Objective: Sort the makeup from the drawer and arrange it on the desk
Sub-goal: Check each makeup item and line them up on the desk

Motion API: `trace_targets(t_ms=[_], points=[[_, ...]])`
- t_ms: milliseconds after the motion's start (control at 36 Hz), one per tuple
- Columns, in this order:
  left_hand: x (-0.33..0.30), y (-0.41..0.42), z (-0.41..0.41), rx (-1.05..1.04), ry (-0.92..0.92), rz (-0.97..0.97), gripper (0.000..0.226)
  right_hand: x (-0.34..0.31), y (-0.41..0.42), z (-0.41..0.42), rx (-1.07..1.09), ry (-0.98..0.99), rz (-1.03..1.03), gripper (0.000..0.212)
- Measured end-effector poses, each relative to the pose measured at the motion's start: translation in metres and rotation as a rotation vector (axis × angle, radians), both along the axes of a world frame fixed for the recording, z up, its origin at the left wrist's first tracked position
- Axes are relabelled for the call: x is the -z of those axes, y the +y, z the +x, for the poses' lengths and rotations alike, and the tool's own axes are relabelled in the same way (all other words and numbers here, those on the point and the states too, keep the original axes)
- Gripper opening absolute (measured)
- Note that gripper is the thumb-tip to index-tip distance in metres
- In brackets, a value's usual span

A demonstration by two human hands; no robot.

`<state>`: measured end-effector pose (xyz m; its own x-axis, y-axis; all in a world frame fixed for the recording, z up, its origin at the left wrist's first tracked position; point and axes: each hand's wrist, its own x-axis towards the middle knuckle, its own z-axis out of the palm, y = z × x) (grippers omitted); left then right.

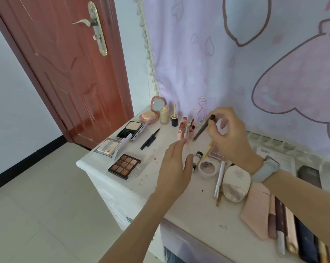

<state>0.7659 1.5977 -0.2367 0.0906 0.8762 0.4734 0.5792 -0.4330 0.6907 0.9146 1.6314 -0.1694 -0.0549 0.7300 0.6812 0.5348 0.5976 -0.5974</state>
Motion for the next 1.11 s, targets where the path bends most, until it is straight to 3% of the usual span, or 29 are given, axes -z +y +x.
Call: trace_targets(t_ms=[28,111,306,417,528,694,861,1000,1111], points=[[-0.007,0.004,0.003,0.004,0.006,0.025,0.044,-0.007,0.000,0.002,-0.049,0.117,-0.022,0.008],[-0.025,0.017,0.013,0.036,0.024,0.072,0.046,-0.026,0.003,0.006,-0.148,0.401,-0.047,0.025],[-0.041,0.029,0.018,0.071,0.001,0.122,0.023,-0.037,0.007,0.010,-0.263,0.758,-0.253,0.020],[-0.042,0.027,0.014,0.055,0.027,0.140,0.027,-0.033,0.011,0.004,-0.285,0.662,-0.389,0.014],[-0.044,0.028,0.004,-0.001,0.061,0.129,0.029,-0.032,0.012,-0.005,-0.260,0.584,-0.380,0.020],[-0.053,0.033,-0.020,-0.049,0.163,0.193,0.023,-0.038,0.020,-0.013,-0.297,0.727,-0.412,0.025],[-0.068,0.035,-0.042,-0.112,0.256,0.300,0.022,-0.048,0.029,-0.028,-0.374,0.663,-0.389,0.050],[-0.074,0.040,-0.058,-0.089,0.163,0.204,0.036,-0.058,0.038,-0.039,-0.394,0.693,-0.378,0.035],[-0.077,0.039,-0.074,-0.092,0.028,0.193,0.024,-0.072,0.038,-0.048,-0.498,0.607,-0.315,0.036]])
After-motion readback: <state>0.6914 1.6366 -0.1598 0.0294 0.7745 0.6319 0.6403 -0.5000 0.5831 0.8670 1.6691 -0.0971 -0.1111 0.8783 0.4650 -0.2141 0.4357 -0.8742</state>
